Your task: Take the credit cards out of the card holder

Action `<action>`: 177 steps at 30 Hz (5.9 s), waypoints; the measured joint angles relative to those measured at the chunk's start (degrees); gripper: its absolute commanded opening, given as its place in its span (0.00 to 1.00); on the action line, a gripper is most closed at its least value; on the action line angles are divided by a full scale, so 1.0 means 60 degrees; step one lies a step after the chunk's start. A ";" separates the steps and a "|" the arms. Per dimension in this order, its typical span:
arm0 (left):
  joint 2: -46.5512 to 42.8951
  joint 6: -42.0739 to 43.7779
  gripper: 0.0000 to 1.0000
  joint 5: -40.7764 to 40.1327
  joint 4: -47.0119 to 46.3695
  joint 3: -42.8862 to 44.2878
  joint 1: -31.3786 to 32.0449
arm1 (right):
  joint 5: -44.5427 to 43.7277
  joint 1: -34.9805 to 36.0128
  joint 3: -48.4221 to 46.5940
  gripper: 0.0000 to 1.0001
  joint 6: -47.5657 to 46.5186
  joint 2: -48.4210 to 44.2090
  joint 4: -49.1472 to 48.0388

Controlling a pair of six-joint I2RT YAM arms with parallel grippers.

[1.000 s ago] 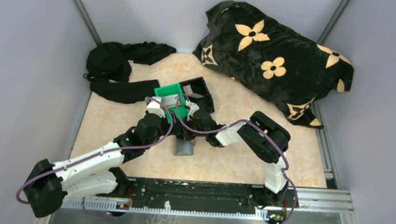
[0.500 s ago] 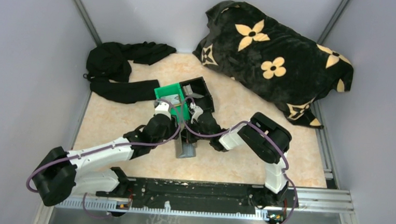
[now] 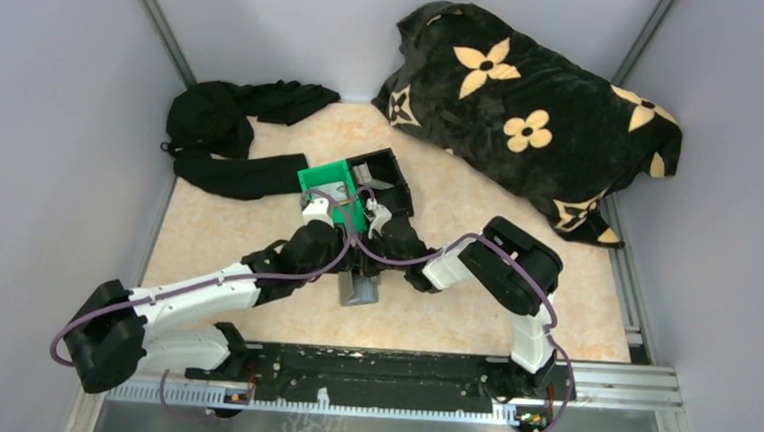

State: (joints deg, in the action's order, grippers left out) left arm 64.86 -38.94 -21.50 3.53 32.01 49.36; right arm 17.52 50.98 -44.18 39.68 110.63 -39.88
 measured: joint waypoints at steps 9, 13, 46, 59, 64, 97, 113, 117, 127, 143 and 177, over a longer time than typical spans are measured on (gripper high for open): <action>0.0594 -0.1016 0.47 -0.0310 0.0444 0.0073 0.0885 | 0.0080 0.0004 0.0244 0.00 0.0073 0.0000 -0.0339; 0.0240 -0.1341 0.46 -0.0623 0.1035 0.0069 0.0976 | 0.0073 0.0004 0.0280 0.00 0.0084 0.0000 -0.0390; 0.0761 -0.3155 0.37 -0.1359 0.3588 -0.0455 0.1027 | -0.1300 0.0044 0.1679 0.25 -0.0845 -0.3373 0.2503; 0.1359 -0.3002 0.37 -0.1293 0.2623 -0.0229 0.1027 | -0.2109 0.0696 0.2386 0.00 -0.0831 -0.5238 0.4309; 0.1348 -0.2998 0.37 -0.1246 0.2590 -0.0233 0.1027 | -0.2240 0.1253 0.2448 0.00 -0.0685 -0.5304 0.4743; 0.0750 -0.2535 0.39 -0.1209 0.1872 -0.0860 0.1086 | -0.2138 0.1617 0.1665 0.00 -0.0503 -0.3898 0.4656; -0.2335 -0.2441 0.46 -0.1803 0.3472 -0.0353 0.1304 | -0.1923 0.0929 0.1585 0.00 -0.0780 -0.3286 0.3712; -0.2014 -0.2430 0.46 -0.1858 0.3643 -0.0331 0.1308 | -0.1905 0.1024 0.1162 0.00 -0.0943 -0.3173 0.4011; -0.2707 -0.2310 0.46 -0.1942 0.3705 -0.0495 0.1315 | -0.1825 0.1257 0.0342 0.00 -0.1147 -0.2452 0.3982; -0.2138 -0.1060 0.30 -0.1005 0.1912 -0.0827 0.1322 | -0.1687 0.1257 0.0251 0.00 -0.1016 -0.1894 0.3646; 0.1162 -0.0976 0.29 -0.0346 -0.1577 -0.1541 0.1355 | -0.2645 0.2878 0.1752 0.00 -0.0867 -0.4513 0.4736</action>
State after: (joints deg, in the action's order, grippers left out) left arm 71.83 -44.80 -23.57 -5.93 22.76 57.49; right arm 1.65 68.25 -33.67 34.48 83.55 -11.46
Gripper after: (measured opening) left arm 0.289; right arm 0.004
